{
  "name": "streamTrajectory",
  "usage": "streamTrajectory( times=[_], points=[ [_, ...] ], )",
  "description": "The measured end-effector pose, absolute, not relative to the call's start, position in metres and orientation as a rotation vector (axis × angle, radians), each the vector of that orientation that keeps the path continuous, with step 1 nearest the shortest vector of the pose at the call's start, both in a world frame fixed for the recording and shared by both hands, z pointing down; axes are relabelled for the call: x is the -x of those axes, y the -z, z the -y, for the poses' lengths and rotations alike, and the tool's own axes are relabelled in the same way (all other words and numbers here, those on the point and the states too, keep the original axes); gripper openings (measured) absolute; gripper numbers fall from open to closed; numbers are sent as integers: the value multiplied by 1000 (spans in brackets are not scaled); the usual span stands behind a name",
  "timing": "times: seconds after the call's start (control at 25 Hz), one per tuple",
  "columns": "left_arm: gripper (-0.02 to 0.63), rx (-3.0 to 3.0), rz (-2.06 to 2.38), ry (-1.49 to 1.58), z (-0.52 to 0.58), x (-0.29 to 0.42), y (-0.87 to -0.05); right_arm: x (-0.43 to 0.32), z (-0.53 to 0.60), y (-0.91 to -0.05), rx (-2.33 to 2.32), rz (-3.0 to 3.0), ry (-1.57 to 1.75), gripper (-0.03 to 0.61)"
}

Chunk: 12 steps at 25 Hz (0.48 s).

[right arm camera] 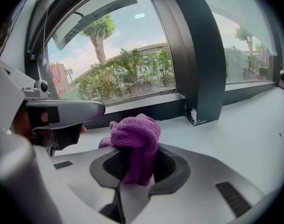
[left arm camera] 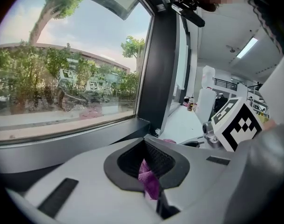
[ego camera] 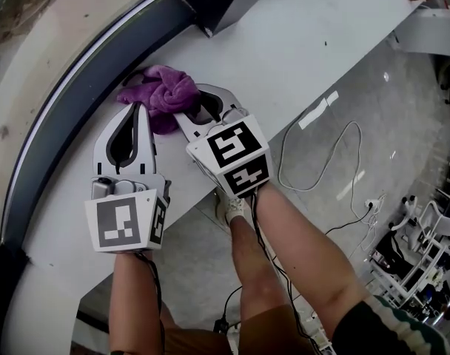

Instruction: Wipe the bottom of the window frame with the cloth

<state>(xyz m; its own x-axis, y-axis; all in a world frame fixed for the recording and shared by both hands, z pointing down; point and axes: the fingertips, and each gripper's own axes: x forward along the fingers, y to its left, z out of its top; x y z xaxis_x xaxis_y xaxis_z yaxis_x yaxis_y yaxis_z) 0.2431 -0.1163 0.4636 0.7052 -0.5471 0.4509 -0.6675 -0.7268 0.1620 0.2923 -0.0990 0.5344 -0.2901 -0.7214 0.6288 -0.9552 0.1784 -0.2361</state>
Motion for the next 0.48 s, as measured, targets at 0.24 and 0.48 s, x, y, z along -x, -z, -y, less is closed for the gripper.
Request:
streamTrajectory(
  times=[0.24,0.48],
  points=[
    [9,-2626,925,-545,119,-269,-459,-319,104,-534,-1636,2058,-856,118],
    [9,-2626,960,-545,133,-286,-457,-346,112,-535,-1669,2036,-850,118]
  ],
)
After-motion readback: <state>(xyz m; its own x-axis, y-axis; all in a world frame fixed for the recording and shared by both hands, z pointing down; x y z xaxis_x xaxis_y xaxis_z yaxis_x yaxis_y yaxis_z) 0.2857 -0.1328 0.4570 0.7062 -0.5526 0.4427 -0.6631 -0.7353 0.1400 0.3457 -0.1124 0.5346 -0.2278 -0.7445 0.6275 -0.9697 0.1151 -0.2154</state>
